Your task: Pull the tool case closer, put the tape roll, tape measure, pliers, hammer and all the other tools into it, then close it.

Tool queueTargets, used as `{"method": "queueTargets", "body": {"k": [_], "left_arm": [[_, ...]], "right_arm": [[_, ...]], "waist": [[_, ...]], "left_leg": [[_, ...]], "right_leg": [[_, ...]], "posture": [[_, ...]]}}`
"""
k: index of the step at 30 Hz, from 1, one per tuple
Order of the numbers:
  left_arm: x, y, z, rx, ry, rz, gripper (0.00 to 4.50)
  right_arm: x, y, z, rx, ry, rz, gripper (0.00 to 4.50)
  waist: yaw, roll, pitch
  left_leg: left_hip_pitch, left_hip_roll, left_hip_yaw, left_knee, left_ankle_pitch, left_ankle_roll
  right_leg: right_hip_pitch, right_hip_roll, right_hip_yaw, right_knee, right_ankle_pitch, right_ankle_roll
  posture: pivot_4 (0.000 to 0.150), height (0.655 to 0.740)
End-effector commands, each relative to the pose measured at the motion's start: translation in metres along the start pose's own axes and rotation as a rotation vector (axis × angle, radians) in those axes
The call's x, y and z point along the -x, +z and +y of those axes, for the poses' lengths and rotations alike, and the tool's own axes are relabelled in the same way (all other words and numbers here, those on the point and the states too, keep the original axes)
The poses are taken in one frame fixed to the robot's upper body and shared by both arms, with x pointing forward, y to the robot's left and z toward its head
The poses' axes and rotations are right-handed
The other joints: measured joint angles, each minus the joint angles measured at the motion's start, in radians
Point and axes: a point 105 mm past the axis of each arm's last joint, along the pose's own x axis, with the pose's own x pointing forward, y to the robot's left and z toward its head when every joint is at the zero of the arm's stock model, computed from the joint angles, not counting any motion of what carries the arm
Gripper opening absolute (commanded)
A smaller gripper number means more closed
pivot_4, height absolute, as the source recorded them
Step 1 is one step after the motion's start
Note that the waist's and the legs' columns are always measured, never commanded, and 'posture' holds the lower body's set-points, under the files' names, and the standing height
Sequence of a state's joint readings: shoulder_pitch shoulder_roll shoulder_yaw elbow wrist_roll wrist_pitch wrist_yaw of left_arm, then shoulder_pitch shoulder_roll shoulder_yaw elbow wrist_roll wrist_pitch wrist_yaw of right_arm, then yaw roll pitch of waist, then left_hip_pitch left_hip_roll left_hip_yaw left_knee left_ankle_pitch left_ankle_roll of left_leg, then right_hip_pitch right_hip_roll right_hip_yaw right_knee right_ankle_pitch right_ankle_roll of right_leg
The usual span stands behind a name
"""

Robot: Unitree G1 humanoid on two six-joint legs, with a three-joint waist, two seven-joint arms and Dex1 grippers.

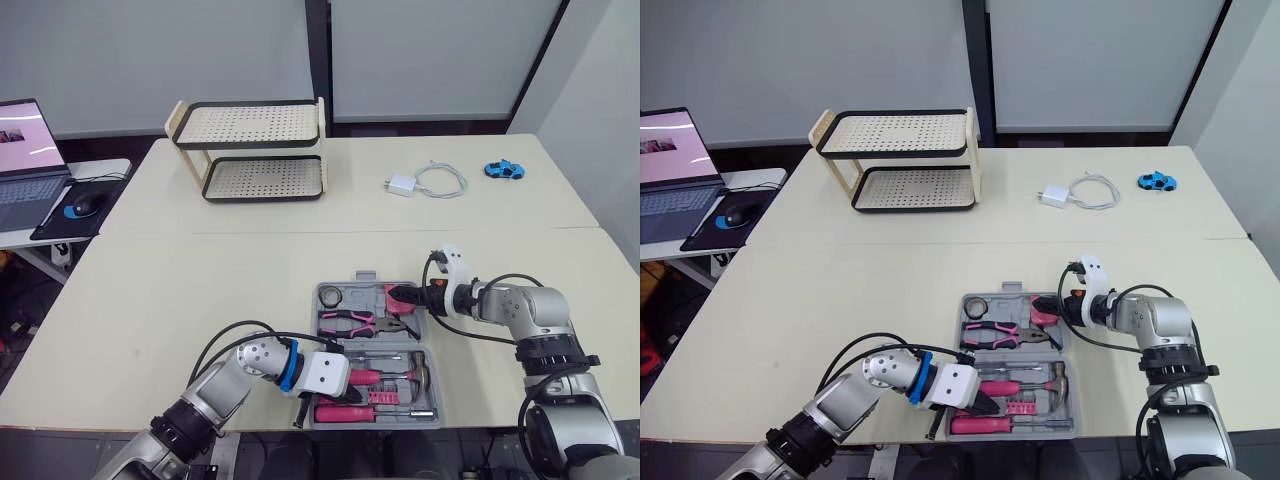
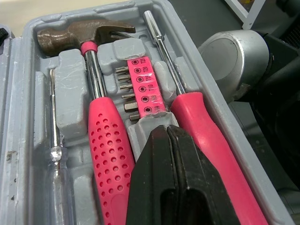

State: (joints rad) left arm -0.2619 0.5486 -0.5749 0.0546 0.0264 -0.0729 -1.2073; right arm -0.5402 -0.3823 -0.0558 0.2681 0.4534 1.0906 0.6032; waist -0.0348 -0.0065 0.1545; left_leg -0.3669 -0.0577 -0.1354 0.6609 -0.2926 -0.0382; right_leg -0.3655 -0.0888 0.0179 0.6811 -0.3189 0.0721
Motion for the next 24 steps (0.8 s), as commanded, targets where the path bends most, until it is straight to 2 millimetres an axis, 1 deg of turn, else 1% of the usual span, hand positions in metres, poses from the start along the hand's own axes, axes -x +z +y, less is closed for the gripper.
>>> {"method": "queueTargets", "body": {"k": [1, 7, 11, 17, 20, 24], "left_arm": [[0.003, -0.036, -0.014, 0.089, -0.020, 0.136, 0.00], [0.006, -0.042, -0.017, 0.088, -0.029, 0.151, 0.00], [0.007, -0.044, -0.020, 0.089, -0.033, 0.157, 0.00], [0.007, -0.045, -0.022, 0.089, -0.040, 0.160, 0.00], [0.007, -0.045, -0.022, 0.088, -0.043, 0.160, 0.00], [0.007, -0.044, -0.023, 0.087, -0.045, 0.159, 0.00]], "right_arm": [[-0.004, 0.009, 0.018, 0.020, 0.122, -0.057, 4.44], [0.000, 0.011, 0.036, 0.068, 0.242, -0.101, 4.44], [0.002, 0.013, 0.039, 0.099, 0.263, -0.134, 4.44], [0.006, 0.021, 0.044, 0.132, 0.285, -0.197, 4.44], [0.008, 0.023, 0.048, 0.142, 0.309, -0.196, 4.44], [0.010, 0.021, 0.057, 0.150, 0.357, -0.179, 4.44]], "waist": [[-0.002, 0.000, 0.000], [-0.012, 0.000, 0.000], [-0.016, 0.000, 0.000], [-0.020, 0.000, 0.000], [-0.020, 0.000, 0.000], [-0.020, 0.000, 0.000]], "left_leg": [[0.000, 0.000, 0.000, 0.000, 0.000, 0.000], [0.000, 0.001, 0.000, -0.001, 0.000, 0.000], [0.000, 0.001, 0.000, -0.001, 0.000, 0.000], [0.000, 0.001, 0.000, -0.001, 0.000, 0.000], [0.000, 0.002, 0.000, -0.001, 0.000, 0.000], [0.000, 0.002, 0.000, -0.002, 0.000, 0.000]], "right_leg": [[0.000, 0.000, 0.000, 0.000, 0.000, 0.000], [0.000, 0.001, 0.000, 0.000, 0.000, 0.000], [0.000, 0.001, 0.000, 0.000, 0.000, 0.000], [-0.001, 0.001, 0.000, 0.000, 0.000, 0.000], [-0.001, 0.001, 0.000, 0.000, 0.000, 0.000], [-0.001, 0.001, 0.000, 0.000, 0.000, 0.000]], "posture": [[0.150, 0.7318], [0.150, 0.7318], [0.150, 0.7318], [0.150, 0.7318], [0.150, 0.7318], [0.150, 0.7318]]}}
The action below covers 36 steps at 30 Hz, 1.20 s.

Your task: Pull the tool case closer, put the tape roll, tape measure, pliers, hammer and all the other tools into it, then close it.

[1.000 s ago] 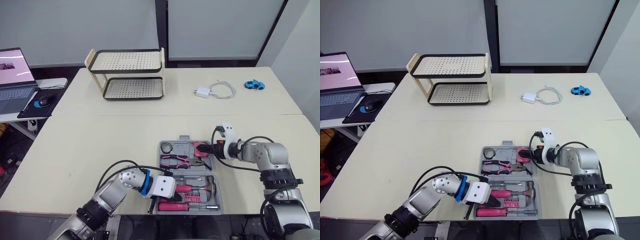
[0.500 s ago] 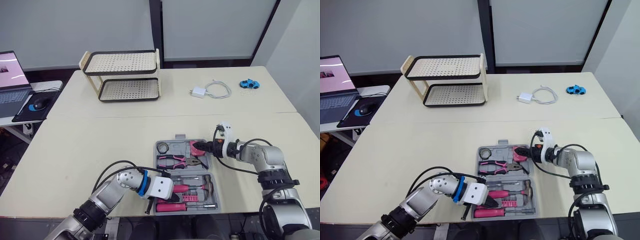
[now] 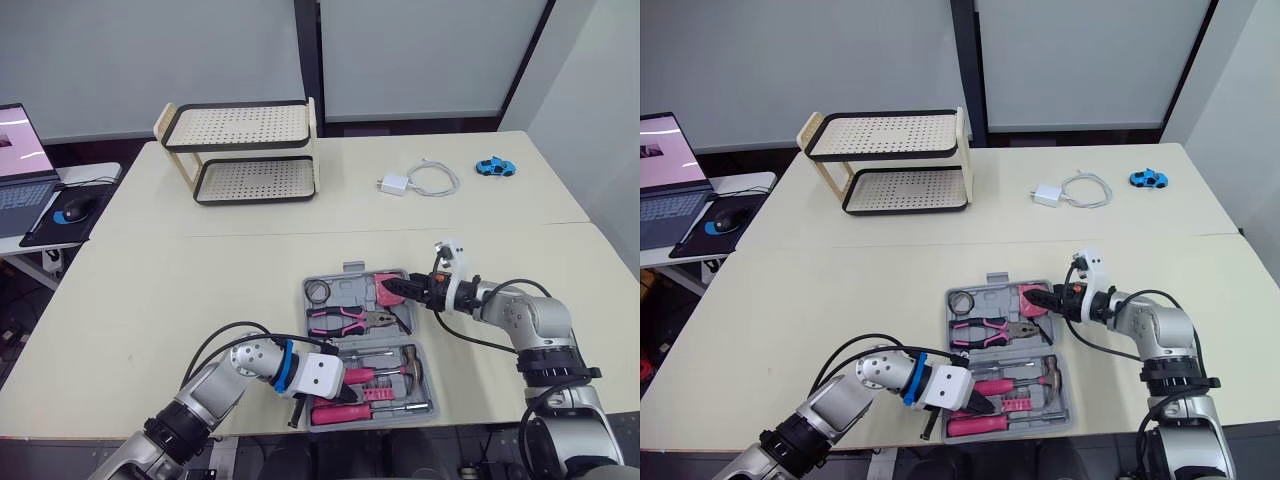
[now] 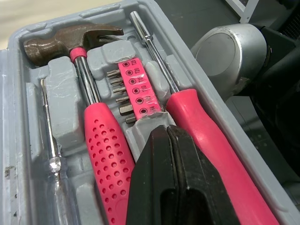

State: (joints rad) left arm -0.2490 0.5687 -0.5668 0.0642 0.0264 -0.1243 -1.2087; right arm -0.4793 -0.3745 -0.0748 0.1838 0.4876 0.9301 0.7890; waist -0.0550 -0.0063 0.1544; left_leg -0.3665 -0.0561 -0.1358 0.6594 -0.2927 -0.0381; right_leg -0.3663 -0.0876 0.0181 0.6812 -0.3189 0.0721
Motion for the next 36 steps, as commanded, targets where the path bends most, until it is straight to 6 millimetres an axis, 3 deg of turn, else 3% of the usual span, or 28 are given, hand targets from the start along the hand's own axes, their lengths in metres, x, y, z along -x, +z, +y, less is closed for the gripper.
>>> {"method": "queueTargets", "body": {"k": [1, 11, 22, 30, 36], "left_arm": [[0.003, -0.040, -0.021, 0.109, -0.049, 0.155, 0.00], [0.003, -0.039, -0.021, 0.110, -0.050, 0.156, 0.00], [0.021, -0.025, -0.008, 0.172, 0.040, 0.080, 0.00], [0.062, -0.005, -0.011, 0.319, 0.059, 0.005, 0.00], [0.102, -0.021, -0.020, 0.432, 0.087, 0.075, 0.00]], "right_arm": [[-0.006, 0.010, 0.031, 0.041, 0.149, -0.023, 4.44], [-0.004, 0.010, 0.042, 0.129, 0.183, -0.018, 4.44], [0.019, 0.012, 0.061, 0.353, 0.197, -0.025, 4.44], [0.035, 0.009, 0.077, 0.531, 0.201, -0.007, 4.44], [0.056, -0.007, 0.090, 0.695, 0.229, 0.080, 4.44]], "waist": [[0.000, 0.000, 0.000], [0.000, 0.000, 0.000], [0.000, 0.000, 0.001], [0.004, -0.001, 0.004], [0.014, -0.002, 0.006]], "left_leg": [[0.000, 0.000, 0.000, 0.000, 0.000, 0.000], [0.000, 0.000, 0.000, -0.001, 0.000, 0.000], [-0.001, 0.000, 0.000, -0.001, 0.000, 0.000], [-0.004, 0.000, 0.000, -0.001, 0.000, 0.000], [-0.010, -0.001, -0.001, 0.001, 0.000, 0.000]], "right_leg": [[0.000, 0.000, 0.000, 0.000, 0.000, 0.000], [-0.001, 0.000, 0.000, 0.000, 0.000, 0.000], [-0.002, 0.000, 0.000, 0.000, 0.000, 0.000], [-0.004, 0.000, 0.000, -0.001, 0.000, 0.000], [-0.008, -0.001, -0.001, -0.001, 0.000, 0.000]], "posture": [[0.150, 0.7318], [0.150, 0.7318], [0.150, 0.7318], [0.150, 0.7318], [0.150, 0.7318]]}}
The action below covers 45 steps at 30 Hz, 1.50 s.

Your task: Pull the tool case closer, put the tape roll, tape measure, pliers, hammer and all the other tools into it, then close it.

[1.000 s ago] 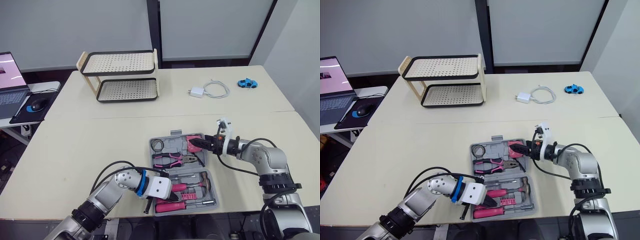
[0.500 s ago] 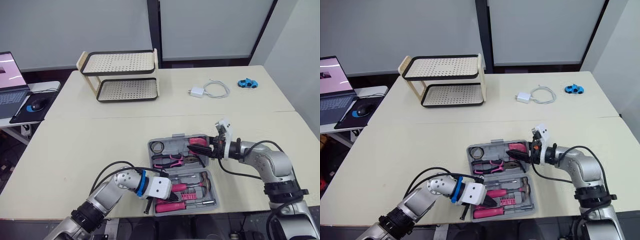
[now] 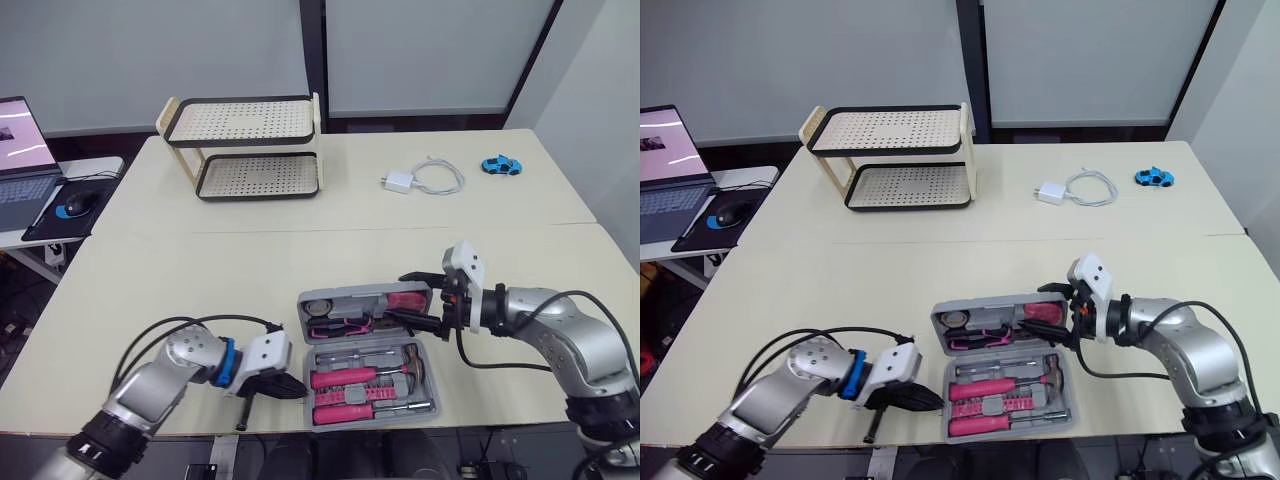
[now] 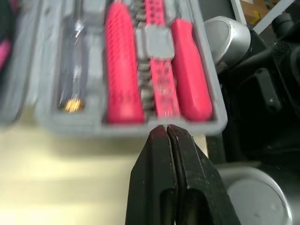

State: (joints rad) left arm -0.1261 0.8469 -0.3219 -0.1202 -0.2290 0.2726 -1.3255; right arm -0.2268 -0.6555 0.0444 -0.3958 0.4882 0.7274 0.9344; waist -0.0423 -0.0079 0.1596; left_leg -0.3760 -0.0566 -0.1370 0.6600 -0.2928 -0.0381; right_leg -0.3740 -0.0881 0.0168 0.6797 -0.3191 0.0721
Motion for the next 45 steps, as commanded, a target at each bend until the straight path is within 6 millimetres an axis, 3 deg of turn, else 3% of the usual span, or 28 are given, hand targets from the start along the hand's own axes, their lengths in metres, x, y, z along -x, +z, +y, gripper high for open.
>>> {"method": "queueTargets", "body": {"k": [1, 5, 9, 13, 17, 21, 24, 29, 34, 39, 45], "left_arm": [[0.021, -0.006, 0.001, 0.031, 0.027, 0.018, 0.00], [0.035, -0.015, 0.006, 0.061, 0.075, 0.045, 0.00], [0.044, -0.017, 0.016, 0.096, 0.153, 0.043, 0.00], [0.046, -0.017, 0.017, 0.096, 0.172, 0.044, 0.00], [0.044, -0.011, 0.019, 0.076, 0.187, 0.036, 0.00], [0.036, -0.003, 0.023, 0.030, 0.217, 0.033, 0.00], [0.026, 0.006, 0.022, 0.002, 0.233, 0.023, 0.00], [0.007, 0.011, 0.016, -0.042, 0.231, 0.032, 0.00], [-0.007, 0.008, 0.015, -0.060, 0.230, 0.040, 0.00], [-0.019, 0.002, 0.020, -0.076, 0.238, 0.048, 0.00], [-0.031, 0.007, 0.021, -0.100, 0.226, 0.012, 0.00]], "right_arm": [[0.009, 0.007, 0.020, 0.141, 0.059, 0.025, 4.44], [0.024, -0.003, 0.035, 0.230, 0.081, 0.116, 4.44], [0.056, -0.016, 0.068, 0.300, 0.131, 0.282, 4.44], [0.087, -0.028, 0.082, 0.315, 0.138, 0.432, 4.44], [0.104, -0.031, 0.069, 0.313, 0.042, 0.503, 4.44], [0.104, -0.043, 0.047, 0.402, -0.032, 0.576, 4.44], [0.098, -0.056, 0.032, 0.456, -0.062, 0.633, 3.83], [0.086, -0.078, 0.020, 0.509, -0.047, 0.710, 2.06], [0.067, -0.085, 0.020, 0.514, 0.006, 0.697, 0.18], [0.048, -0.089, 0.020, 0.515, 0.037, 0.668, 0.04], [0.039, -0.089, 0.024, 0.510, 0.061, 0.650, 0.04]], "waist": [[0.003, 0.000, 0.002], [0.012, -0.001, 0.003], [0.026, -0.002, 0.004], [0.029, -0.005, 0.005], [0.023, -0.006, 0.006], [0.020, -0.006, 0.006], [0.018, -0.006, 0.006], [0.016, -0.006, 0.006], [0.016, -0.007, 0.006], [0.016, -0.007, 0.006], [0.017, -0.007, 0.006]], "left_leg": [[0.000, 0.000, 0.000, 0.000, 0.000, 0.000], [-0.001, 0.000, 0.000, 0.000, 0.000, 0.000], [-0.004, -0.001, -0.001, 0.001, 0.000, 0.000], [-0.004, 0.000, 0.000, 0.002, 0.000, 0.000], [-0.002, 0.001, 0.001, 0.002, 0.000, 0.000], [-0.002, 0.001, 0.001, 0.002, 0.000, 0.000], [-0.002, 0.001, 0.001, 0.002, 0.000, 0.000], [-0.003, 0.000, 0.002, 0.002, 0.000, 0.000], [-0.003, 0.000, 0.001, 0.002, 0.000, 0.000], [-0.003, 0.000, 0.001, 0.003, 0.000, 0.000], [-0.003, -0.001, 0.001, 0.003, 0.000, 0.000]], "right_leg": [[0.000, 0.000, 0.000, 0.000, 0.000, 0.000], [0.000, 0.000, 0.000, 0.000, 0.000, 0.000], [-0.001, -0.001, -0.003, -0.001, 0.000, 0.000], [0.001, -0.001, -0.003, -0.002, 0.000, 0.000], [0.002, 0.000, -0.002, 0.000, 0.000, 0.000], [0.002, 0.000, -0.002, 0.000, 0.000, 0.000], [0.001, 0.000, -0.002, 0.000, 0.000, 0.000], [0.001, -0.001, -0.001, -0.001, 0.000, 0.000], [0.001, -0.001, -0.002, -0.001, 0.000, 0.000], [0.001, -0.001, -0.002, -0.001, 0.000, 0.000], [0.001, -0.002, -0.001, -0.001, 0.000, 0.000]], "posture": [[0.150, 0.7318], [0.150, 0.7318], [0.150, 0.7318], [0.150, 0.7318], [0.150, 0.7318], [0.150, 0.7318], [0.150, 0.7318], [0.150, 0.7318], [0.150, 0.7318], [0.150, 0.7318], [0.150, 0.7318]]}}
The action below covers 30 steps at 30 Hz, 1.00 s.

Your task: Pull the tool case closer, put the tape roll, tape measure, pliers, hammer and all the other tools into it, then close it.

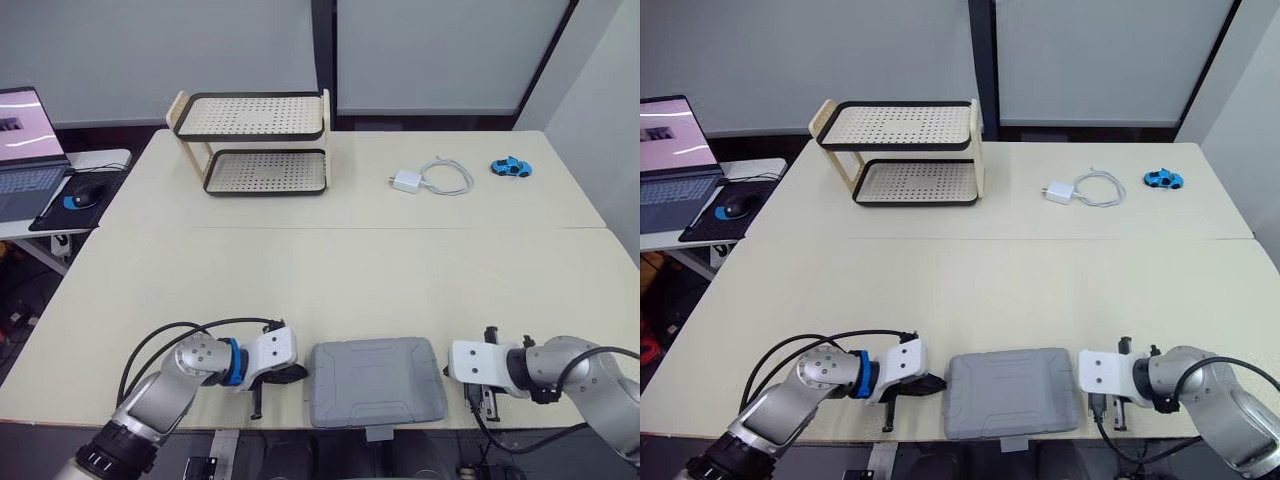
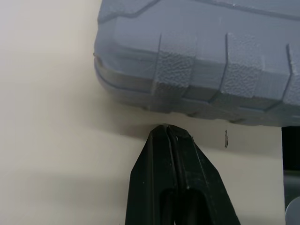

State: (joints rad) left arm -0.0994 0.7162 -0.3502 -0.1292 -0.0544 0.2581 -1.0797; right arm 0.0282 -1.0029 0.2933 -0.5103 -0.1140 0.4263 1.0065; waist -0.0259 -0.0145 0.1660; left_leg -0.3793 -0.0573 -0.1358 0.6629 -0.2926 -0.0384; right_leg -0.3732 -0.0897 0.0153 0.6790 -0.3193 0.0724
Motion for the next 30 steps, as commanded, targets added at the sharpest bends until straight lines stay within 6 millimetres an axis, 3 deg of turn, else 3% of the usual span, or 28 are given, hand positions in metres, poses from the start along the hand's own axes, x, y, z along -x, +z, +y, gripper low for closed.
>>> {"method": "queueTargets", "body": {"k": [1, 10, 22, 30], "left_arm": [[-0.005, 0.009, 0.001, -0.047, -0.004, -0.027, 0.00], [-0.015, 0.018, 0.005, -0.061, -0.012, -0.058, 0.00], [-0.019, 0.024, 0.004, -0.071, -0.026, -0.068, 0.00], [-0.017, 0.026, -0.001, -0.072, -0.060, -0.063, 0.00]], "right_arm": [[0.001, 0.007, -0.003, 0.016, -0.008, -0.016, 0.04], [0.003, 0.008, -0.005, -0.005, -0.021, -0.022, 0.04], [0.003, 0.013, 0.006, -0.038, 0.043, -0.029, 0.04], [0.005, 0.009, 0.002, -0.039, 0.021, -0.013, 0.04]], "waist": [[0.000, 0.000, 0.000], [0.004, 0.000, 0.000], [0.003, 0.000, 0.000], [0.002, 0.000, 0.000]], "left_leg": [[0.000, 0.000, 0.000, 0.000, 0.000, 0.000], [0.000, 0.000, 0.000, 0.001, 0.000, 0.000], [0.000, 0.000, 0.000, 0.001, 0.000, 0.000], [0.000, 0.000, 0.000, 0.001, 0.000, 0.000]], "right_leg": [[0.000, 0.000, 0.000, 0.000, 0.000, 0.000], [0.000, 0.000, 0.000, 0.001, 0.000, 0.000], [0.000, 0.000, 0.000, 0.001, 0.000, 0.000], [0.000, 0.000, 0.000, 0.001, 0.000, 0.000]], "posture": [[0.150, 0.7318], [0.150, 0.7318], [0.150, 0.7318], [0.150, 0.7318]]}}
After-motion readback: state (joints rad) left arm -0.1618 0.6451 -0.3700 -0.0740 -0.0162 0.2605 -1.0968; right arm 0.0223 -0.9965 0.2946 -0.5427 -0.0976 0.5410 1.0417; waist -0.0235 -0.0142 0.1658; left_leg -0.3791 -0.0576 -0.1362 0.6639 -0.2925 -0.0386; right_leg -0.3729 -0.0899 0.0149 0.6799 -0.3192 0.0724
